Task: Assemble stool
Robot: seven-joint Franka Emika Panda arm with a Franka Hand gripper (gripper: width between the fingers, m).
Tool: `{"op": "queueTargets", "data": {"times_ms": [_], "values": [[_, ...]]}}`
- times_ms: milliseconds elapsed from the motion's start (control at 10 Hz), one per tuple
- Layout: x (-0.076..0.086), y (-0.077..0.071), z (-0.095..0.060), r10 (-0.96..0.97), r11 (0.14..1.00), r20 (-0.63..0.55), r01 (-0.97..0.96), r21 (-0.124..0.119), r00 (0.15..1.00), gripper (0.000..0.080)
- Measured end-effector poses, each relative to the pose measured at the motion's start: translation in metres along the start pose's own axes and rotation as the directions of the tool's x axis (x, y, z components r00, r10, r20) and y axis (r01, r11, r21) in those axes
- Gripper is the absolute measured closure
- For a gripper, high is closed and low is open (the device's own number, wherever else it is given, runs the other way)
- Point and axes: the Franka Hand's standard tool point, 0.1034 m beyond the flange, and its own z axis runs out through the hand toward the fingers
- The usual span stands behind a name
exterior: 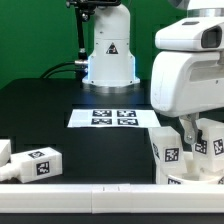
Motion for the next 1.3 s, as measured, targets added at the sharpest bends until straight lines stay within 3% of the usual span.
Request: {"op": "queueTargets", "data": {"times_ms": [100, 200, 300, 500, 700, 800, 900, 1200, 1300], "values": [[-0.0001, 0.0001, 0.0001, 0.032, 0.999, 0.0, -0.032, 0.0, 0.999, 0.0406], [-0.0003, 0.0003, 0.0003, 0.071, 0.998, 0.0, -0.071, 0.0, 0.998, 0.0406], [-0.0004, 0.0003, 0.0006, 0.134, 0.991, 0.001, -0.134, 0.0, 0.991, 0.0466], [-0.0002, 0.0004, 0.001, 0.315, 0.949, 0.001, -0.315, 0.003, 0.949, 0.0466], [0.0012, 0.004, 0.0026, 0.605, 0.796, -0.001, -0.605, 0.016, 0.796, 0.0466], [0.0047, 0.0035, 0.0037, 0.778, 0.628, -0.009, -0.778, 0.036, 0.628, 0.0466], [0.0077, 0.004, 0.0038, 0.855, 0.518, -0.018, -0.854, 0.054, 0.518, 0.0466], [0.0075, 0.0045, 0.0037, 0.934, 0.356, -0.007, -0.933, 0.058, 0.357, 0.0465], [0.0075, 0.0048, 0.0039, 0.969, 0.246, 0.002, -0.967, 0.059, 0.247, 0.0465]]}}
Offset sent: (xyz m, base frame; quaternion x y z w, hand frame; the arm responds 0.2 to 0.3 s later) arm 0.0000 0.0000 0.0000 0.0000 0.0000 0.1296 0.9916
